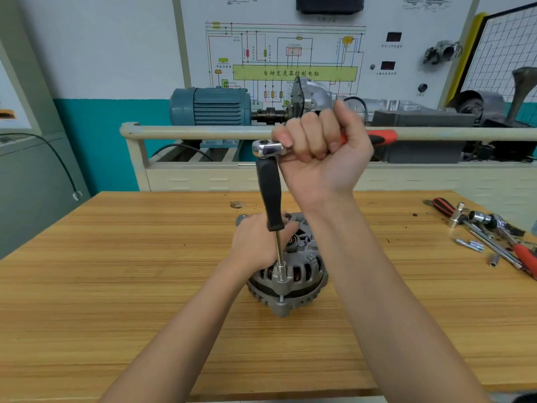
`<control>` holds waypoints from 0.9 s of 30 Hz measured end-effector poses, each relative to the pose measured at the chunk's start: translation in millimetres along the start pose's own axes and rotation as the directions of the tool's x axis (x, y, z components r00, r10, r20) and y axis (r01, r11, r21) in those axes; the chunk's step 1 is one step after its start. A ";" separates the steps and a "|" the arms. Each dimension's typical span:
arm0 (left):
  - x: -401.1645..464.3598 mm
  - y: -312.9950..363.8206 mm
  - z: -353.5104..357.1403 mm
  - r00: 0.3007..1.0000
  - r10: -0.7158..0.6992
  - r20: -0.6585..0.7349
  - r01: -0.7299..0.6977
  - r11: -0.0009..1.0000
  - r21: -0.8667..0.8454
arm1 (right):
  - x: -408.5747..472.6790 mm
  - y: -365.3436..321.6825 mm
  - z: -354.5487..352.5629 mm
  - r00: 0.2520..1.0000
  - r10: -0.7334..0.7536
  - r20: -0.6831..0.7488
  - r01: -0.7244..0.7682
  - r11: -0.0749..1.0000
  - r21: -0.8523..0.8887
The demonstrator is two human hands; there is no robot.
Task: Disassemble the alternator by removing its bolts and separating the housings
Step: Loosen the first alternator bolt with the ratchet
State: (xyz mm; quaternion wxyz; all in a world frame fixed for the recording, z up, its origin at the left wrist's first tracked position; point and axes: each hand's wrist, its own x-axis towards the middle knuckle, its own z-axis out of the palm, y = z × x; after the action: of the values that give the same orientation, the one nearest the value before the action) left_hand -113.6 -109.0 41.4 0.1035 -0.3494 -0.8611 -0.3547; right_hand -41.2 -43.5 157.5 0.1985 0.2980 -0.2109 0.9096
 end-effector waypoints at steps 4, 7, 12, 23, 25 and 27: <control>3.3 -4.5 2.2 0.999 -0.029 0.023 0.026 0.994 0.104 | 11.2 -7.7 -11.7 0.990 0.110 -0.085 -0.095 0.983 0.160; 5.8 -3.7 1.8 0.998 -0.031 0.053 0.024 0.992 0.124 | 12.2 -11.3 -18.6 0.984 0.152 -0.088 -0.124 0.956 0.265; 1.1 3.0 -8.9 0.989 -0.053 0.138 0.056 0.998 -0.018 | 13.5 -8.8 -17.2 0.979 0.177 -0.097 -0.150 0.959 0.243; 0.3 81.8 -67.7 0.995 0.028 0.101 0.068 0.560 -0.826 | -2.7 -30.4 -13.5 0.993 0.049 -0.109 -0.055 0.997 -0.046; 1.8 87.5 -62.3 0.992 -0.020 0.124 0.113 0.567 -0.816 | -11.8 -35.6 -6.3 0.999 -0.027 -0.030 0.020 0.974 -0.227; 1.3 89.8 -56.8 0.994 -0.033 0.101 0.103 0.555 -0.826 | -22.7 -44.0 -2.6 0.992 -0.122 0.010 0.119 0.944 -0.309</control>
State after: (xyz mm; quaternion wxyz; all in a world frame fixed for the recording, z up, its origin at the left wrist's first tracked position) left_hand -57.8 -101.8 131.6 -0.1186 -0.3363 -0.6090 -0.7085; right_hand -4.1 -11.0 153.0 0.2989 0.2715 -0.3311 0.8528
